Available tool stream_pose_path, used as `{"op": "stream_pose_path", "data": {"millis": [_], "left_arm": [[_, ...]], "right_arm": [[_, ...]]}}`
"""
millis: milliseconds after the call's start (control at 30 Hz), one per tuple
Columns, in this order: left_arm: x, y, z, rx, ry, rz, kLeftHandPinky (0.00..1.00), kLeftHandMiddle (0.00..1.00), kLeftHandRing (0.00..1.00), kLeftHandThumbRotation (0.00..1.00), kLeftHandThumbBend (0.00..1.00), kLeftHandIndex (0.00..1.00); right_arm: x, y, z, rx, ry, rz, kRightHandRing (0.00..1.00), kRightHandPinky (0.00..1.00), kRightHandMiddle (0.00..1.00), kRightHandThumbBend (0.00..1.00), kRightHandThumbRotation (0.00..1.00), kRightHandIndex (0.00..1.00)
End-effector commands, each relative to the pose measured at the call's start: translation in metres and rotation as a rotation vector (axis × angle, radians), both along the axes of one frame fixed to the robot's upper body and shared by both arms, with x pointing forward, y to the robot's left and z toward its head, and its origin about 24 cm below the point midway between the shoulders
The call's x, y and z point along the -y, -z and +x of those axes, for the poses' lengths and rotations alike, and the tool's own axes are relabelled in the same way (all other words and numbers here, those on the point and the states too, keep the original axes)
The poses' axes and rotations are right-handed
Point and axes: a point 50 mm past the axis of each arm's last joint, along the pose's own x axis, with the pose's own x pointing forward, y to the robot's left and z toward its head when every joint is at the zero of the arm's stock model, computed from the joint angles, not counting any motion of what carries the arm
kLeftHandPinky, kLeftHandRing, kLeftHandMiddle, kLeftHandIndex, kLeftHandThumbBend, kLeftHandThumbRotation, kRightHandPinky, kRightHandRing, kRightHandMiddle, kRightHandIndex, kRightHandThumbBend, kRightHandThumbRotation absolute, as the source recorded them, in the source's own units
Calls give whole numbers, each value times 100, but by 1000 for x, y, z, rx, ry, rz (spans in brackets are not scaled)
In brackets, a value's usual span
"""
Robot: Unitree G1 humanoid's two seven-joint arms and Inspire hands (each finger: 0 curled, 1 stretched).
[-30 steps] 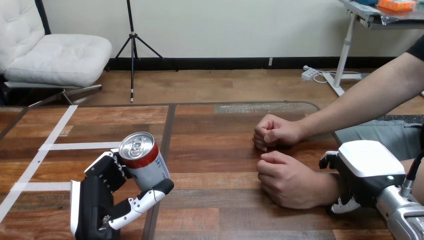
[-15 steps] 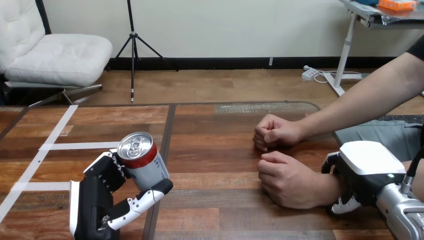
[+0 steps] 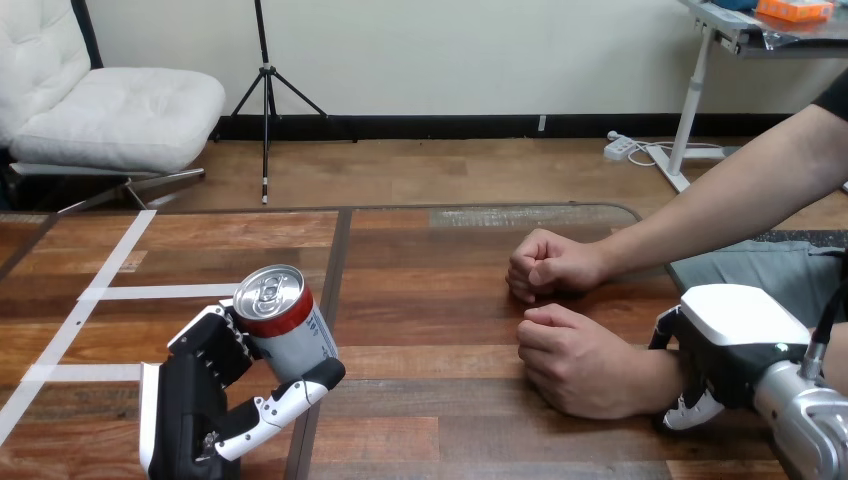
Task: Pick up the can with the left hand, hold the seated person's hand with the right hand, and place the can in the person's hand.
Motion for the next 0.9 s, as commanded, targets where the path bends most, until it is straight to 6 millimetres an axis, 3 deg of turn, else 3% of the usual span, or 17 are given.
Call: {"op": "stream_pose_path", "data": {"millis": [0, 867], "left_arm": [[-1, -23, 13, 119, 8, 20, 43, 49, 44, 0, 72, 51], [-2, -24, 12, 117, 1, 25, 43, 49, 44, 0, 72, 51]], "right_arm": [[2, 16, -7, -110, 15, 10, 26, 17, 38, 81, 0, 57], [0, 13, -7, -151, 8, -2, 26, 16, 39, 79, 0, 62]]}}
